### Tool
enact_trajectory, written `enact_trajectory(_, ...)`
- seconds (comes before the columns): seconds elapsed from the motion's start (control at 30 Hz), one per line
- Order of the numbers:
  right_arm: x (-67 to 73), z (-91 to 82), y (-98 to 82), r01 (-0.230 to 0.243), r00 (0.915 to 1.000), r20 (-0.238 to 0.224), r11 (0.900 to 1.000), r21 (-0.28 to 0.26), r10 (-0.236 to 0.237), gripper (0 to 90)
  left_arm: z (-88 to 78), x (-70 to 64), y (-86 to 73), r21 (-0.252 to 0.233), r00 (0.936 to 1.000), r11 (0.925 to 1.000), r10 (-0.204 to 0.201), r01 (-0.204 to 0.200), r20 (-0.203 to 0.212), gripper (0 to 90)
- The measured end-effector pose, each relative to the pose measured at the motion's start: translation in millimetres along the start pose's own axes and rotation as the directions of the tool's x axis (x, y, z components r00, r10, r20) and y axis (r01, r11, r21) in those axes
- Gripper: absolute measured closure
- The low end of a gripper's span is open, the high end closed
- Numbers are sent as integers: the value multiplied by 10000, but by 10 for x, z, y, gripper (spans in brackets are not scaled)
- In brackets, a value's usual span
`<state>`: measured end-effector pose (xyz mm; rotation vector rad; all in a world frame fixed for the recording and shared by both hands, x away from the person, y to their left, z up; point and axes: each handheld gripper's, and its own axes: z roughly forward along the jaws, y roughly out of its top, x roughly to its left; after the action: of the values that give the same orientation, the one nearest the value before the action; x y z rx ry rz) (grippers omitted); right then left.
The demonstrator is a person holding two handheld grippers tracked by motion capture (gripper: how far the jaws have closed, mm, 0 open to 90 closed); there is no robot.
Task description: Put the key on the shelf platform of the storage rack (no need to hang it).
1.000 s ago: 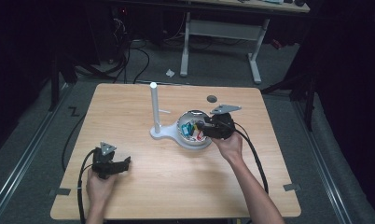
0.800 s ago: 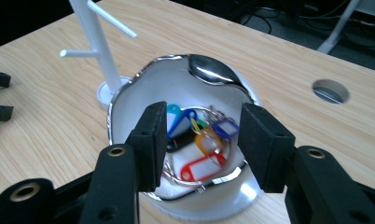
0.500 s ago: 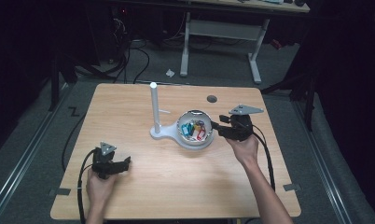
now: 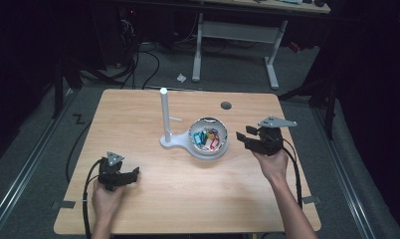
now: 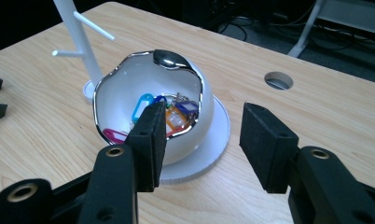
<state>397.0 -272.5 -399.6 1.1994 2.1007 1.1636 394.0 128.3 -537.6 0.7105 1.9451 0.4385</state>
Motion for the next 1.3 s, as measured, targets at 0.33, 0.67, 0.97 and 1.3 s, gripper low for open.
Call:
enact_trajectory(0.33,-46,-175,-126,-149,9996,230,9998,-163,153,509,0,1,0,-1,10000,10000,22,-22,5,170)
enact_trajectory(0.67,-137,-338,-398,-805,9959,379,9961,-369,819,509,1,1,0,-4,10000,10000,24,-24,5,170)
enact_trajectory(0.97,-135,-392,-605,-1033,9933,479,9937,-423,1053,503,-1,0,-1,-2,10000,10000,17,-17,4,170)
enact_trajectory(1.3,-87,-328,-819,-1294,9906,392,9907,-419,1310,488,-1,-6,-2,-31,9999,10000,-88,88,-60,170)
